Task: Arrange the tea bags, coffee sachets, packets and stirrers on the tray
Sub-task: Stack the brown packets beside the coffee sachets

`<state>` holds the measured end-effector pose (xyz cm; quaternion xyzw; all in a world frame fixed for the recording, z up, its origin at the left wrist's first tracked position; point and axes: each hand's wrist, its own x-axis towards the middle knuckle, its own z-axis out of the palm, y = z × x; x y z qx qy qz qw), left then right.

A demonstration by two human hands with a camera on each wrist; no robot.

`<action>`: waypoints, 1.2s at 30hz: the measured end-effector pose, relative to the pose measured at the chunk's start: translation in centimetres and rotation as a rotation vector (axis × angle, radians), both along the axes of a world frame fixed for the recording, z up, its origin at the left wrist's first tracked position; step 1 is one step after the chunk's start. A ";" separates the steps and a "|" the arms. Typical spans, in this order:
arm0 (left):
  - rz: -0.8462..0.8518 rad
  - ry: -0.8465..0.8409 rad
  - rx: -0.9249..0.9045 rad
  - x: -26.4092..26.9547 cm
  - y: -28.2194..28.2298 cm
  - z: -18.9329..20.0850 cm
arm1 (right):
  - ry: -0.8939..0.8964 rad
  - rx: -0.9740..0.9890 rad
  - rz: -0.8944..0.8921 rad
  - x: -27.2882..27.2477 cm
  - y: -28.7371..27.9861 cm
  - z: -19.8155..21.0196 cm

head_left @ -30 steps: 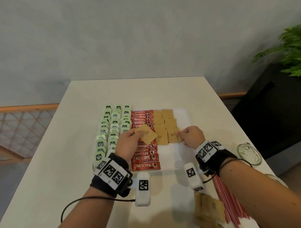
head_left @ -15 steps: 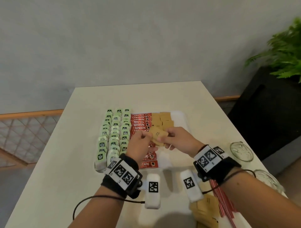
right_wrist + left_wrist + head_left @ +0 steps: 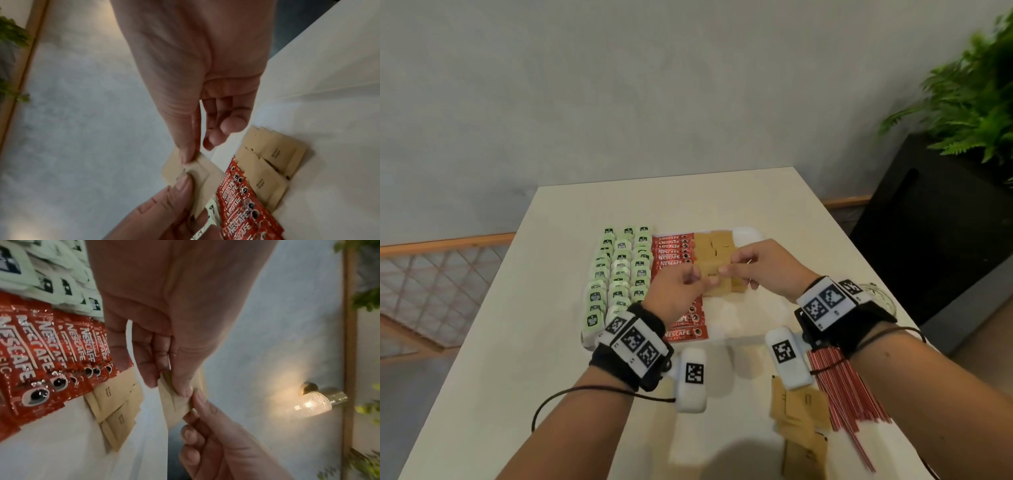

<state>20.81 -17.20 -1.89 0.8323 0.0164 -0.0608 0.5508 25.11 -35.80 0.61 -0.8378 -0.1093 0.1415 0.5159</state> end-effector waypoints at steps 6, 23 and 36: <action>0.110 -0.053 0.340 1.6 0.8 -0.3 | 0.004 -0.071 -0.154 1.4 0.2 -3.0; -0.084 -0.141 1.005 3.8 -0.3 -3.7 | 0.098 -0.406 -0.153 3.4 1.9 -7.6; -0.216 -0.018 1.073 5.0 -2.3 -3.2 | 0.031 -0.350 -0.225 3.0 -1.0 -7.4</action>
